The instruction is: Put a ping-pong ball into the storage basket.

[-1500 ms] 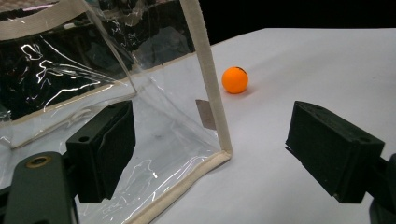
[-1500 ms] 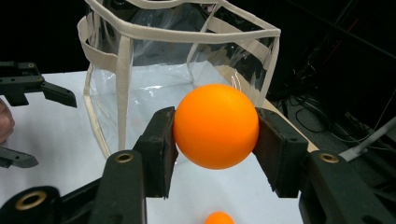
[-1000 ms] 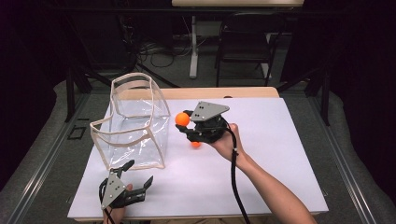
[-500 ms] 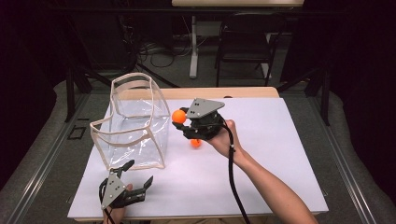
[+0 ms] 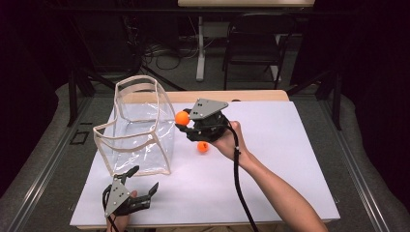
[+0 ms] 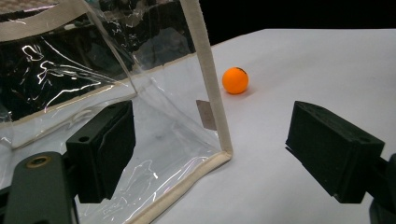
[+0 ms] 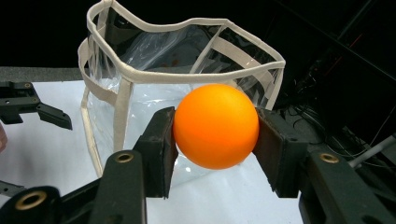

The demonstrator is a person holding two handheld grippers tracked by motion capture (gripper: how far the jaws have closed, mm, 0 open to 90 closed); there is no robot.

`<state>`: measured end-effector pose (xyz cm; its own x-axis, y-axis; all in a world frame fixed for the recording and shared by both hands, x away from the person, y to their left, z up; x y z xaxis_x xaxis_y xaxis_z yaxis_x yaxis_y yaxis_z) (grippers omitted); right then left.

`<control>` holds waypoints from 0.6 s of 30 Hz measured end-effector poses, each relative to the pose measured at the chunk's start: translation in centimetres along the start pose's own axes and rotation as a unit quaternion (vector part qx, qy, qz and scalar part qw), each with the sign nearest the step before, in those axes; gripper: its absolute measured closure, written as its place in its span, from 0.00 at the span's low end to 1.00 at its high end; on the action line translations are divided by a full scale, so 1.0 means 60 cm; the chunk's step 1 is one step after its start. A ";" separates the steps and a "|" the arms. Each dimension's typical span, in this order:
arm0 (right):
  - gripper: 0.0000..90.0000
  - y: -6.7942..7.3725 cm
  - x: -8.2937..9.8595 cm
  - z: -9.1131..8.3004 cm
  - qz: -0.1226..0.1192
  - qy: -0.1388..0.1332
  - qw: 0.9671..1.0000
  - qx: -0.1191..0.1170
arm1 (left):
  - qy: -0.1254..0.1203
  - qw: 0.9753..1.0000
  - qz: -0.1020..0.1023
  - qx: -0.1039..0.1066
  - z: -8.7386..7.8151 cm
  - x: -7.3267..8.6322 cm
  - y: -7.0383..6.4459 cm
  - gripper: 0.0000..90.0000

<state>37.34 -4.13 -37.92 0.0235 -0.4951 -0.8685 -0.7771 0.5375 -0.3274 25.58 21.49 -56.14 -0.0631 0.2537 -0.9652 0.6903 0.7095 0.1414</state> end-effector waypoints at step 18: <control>0.56 -0.003 -0.013 0.017 -0.002 0.001 1.000 -0.002 | -0.001 1.000 0.000 0.000 0.000 0.000 0.000 0.17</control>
<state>38.09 -3.14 -37.58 0.0255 -0.4985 -0.8665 -0.7790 0.5334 -0.3297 25.57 21.50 -56.14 -0.0622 0.2525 -0.9656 0.6901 0.7098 0.1412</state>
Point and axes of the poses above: each handheld gripper's, and its own axes: z roughly forward along the jaws, x roughly out of its underside, y roughly to its left, the point moved 2 cm from there along z, roughly forward along the jaws, and after that the axes turned 6 degrees about x, right-handed, at the moved point
